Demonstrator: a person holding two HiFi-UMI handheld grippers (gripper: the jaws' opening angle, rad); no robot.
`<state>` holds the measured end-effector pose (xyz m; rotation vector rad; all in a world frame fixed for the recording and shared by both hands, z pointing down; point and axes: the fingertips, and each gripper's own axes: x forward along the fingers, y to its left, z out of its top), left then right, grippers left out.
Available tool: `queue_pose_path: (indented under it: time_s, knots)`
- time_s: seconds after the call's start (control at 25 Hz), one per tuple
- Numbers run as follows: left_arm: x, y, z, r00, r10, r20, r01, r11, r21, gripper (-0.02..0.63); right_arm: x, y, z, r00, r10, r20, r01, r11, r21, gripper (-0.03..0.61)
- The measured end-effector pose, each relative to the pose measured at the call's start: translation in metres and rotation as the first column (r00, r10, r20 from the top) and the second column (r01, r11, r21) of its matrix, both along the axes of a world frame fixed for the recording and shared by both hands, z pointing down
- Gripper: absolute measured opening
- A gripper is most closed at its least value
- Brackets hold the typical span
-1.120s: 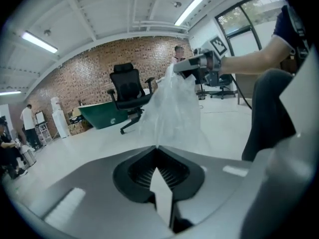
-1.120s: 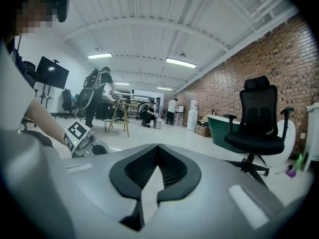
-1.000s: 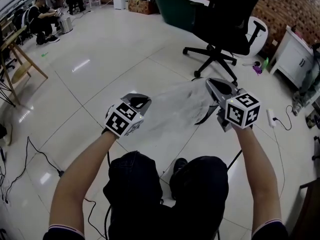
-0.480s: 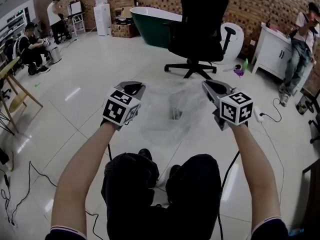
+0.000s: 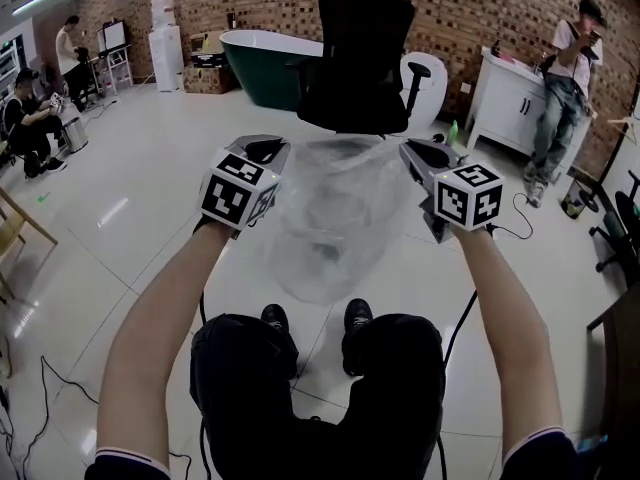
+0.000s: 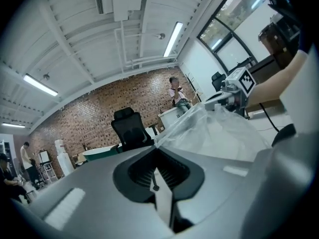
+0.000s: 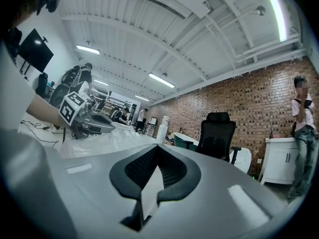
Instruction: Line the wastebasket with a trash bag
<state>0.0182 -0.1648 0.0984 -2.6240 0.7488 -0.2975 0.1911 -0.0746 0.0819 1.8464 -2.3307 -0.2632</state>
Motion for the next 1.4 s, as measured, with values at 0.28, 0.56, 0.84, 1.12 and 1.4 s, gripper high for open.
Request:
queue_pose_path:
  time_s: [0.28, 0.56, 0.84, 1.12, 1.4]
  knots:
    - [0.04, -0.044, -0.007, 1.0, 0.026, -0.011, -0.027, 0.999, -0.029, 0.012, 0.026, -0.034, -0.012, 0.999, 0.031, -0.025, -0.031, 0.999, 0.008, 0.002]
    - [0.092, -0.085, -0.014, 0.999, 0.047, -0.018, -0.048, 0.997, -0.054, 0.012, 0.062, -0.078, -0.019, 1.0, 0.03, -0.004, -0.03, 0.999, 0.02, 0.002]
    - [0.126, -0.128, -0.012, 0.998, 0.061, -0.021, -0.062, 0.997, -0.049, 0.012, 0.083, -0.122, -0.021, 1.0, 0.013, -0.003, -0.013, 0.999, 0.036, 0.002]
    - [0.154, -0.157, 0.009, 0.999, 0.046, -0.018, -0.047, 0.997, -0.059, 0.012, 0.115, -0.158, 0.009, 1.0, -0.004, 0.013, 0.004, 1.0, -0.009, 0.002]
    - [0.158, -0.179, 0.043, 1.0, 0.012, -0.025, -0.015, 0.993, -0.119, 0.012, 0.127, -0.181, 0.03, 0.999, -0.026, 0.042, 0.027, 0.999, -0.028, 0.002]
